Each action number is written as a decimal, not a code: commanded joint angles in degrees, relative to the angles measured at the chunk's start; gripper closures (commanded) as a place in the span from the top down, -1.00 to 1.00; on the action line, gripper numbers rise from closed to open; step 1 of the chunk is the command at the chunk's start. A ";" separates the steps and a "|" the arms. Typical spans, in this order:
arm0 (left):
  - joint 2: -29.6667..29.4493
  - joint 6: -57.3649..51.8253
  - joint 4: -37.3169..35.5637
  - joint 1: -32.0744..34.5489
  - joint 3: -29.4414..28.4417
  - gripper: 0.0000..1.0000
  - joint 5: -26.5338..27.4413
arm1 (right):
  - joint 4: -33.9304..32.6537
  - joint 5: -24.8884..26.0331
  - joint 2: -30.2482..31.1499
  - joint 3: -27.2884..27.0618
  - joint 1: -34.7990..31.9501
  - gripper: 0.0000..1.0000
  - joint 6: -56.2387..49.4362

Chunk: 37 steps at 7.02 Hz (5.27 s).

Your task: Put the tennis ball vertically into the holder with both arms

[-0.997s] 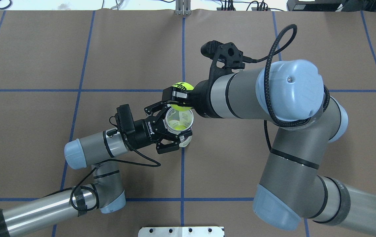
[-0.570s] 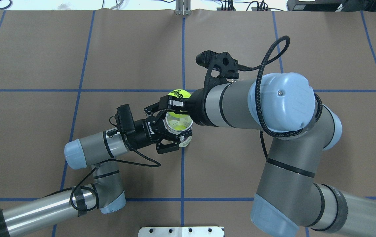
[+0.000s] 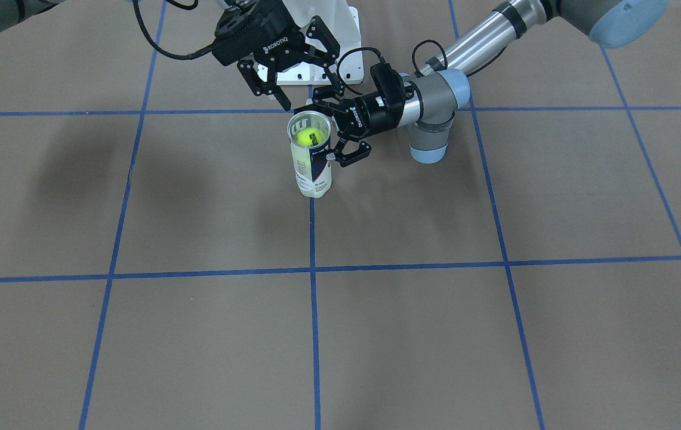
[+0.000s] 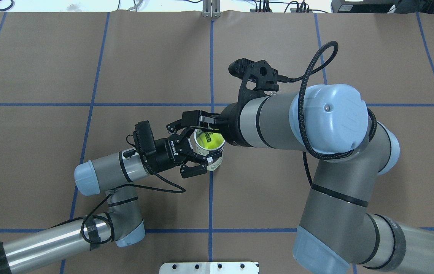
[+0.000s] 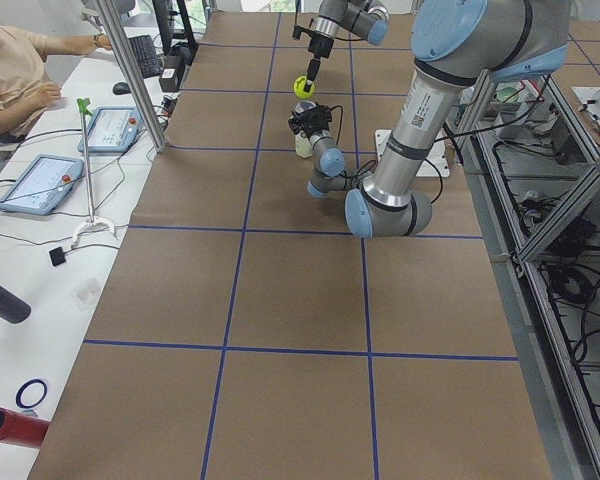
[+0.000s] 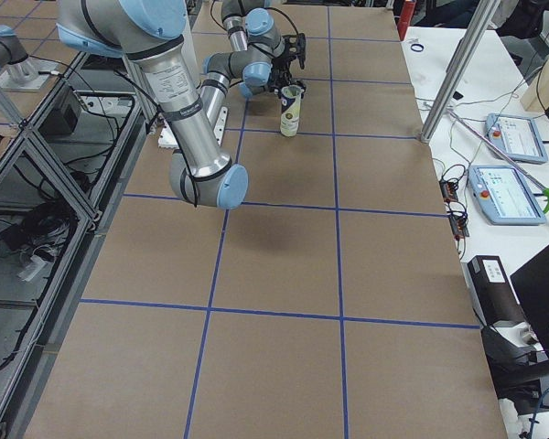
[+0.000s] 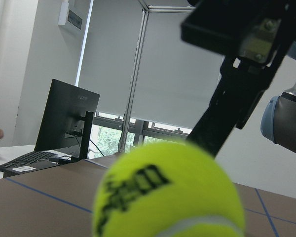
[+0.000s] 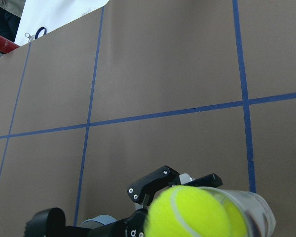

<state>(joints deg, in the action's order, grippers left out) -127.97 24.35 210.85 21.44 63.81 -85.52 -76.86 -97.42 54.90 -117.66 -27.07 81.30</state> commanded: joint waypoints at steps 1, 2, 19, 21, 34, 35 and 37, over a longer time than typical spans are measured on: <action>-0.09 0.00 0.00 0.00 -0.01 0.97 0.00 | -2.76 -0.13 0.03 -2.39 0.00 0.97 0.00; -0.09 0.00 0.00 0.00 -0.01 0.97 0.00 | -2.86 -0.40 -0.32 -2.75 0.00 0.98 -0.09; 13.16 1.06 -35.83 26.67 17.13 0.97 -14.11 | -7.71 -32.22 25.99 23.18 -57.37 0.99 -69.22; 15.64 0.88 -47.22 38.78 16.78 0.99 -29.09 | 2.20 -32.30 32.87 28.07 -61.16 1.00 -71.53; 33.83 -31.38 -112.41 69.70 19.42 0.99 -40.25 | 8.48 -32.48 37.20 31.18 -62.84 1.00 -71.46; 39.84 -25.11 -113.63 69.78 27.86 0.99 -40.69 | 8.57 -32.57 37.20 31.18 -62.84 1.00 -71.45; 46.92 -17.93 -114.61 69.52 36.62 0.99 -41.30 | 8.57 -32.74 37.12 31.09 -62.84 1.00 -71.37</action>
<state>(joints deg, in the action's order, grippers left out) -85.33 3.22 96.91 91.07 95.14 -126.31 -68.30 -130.05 92.09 -86.49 -89.92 9.86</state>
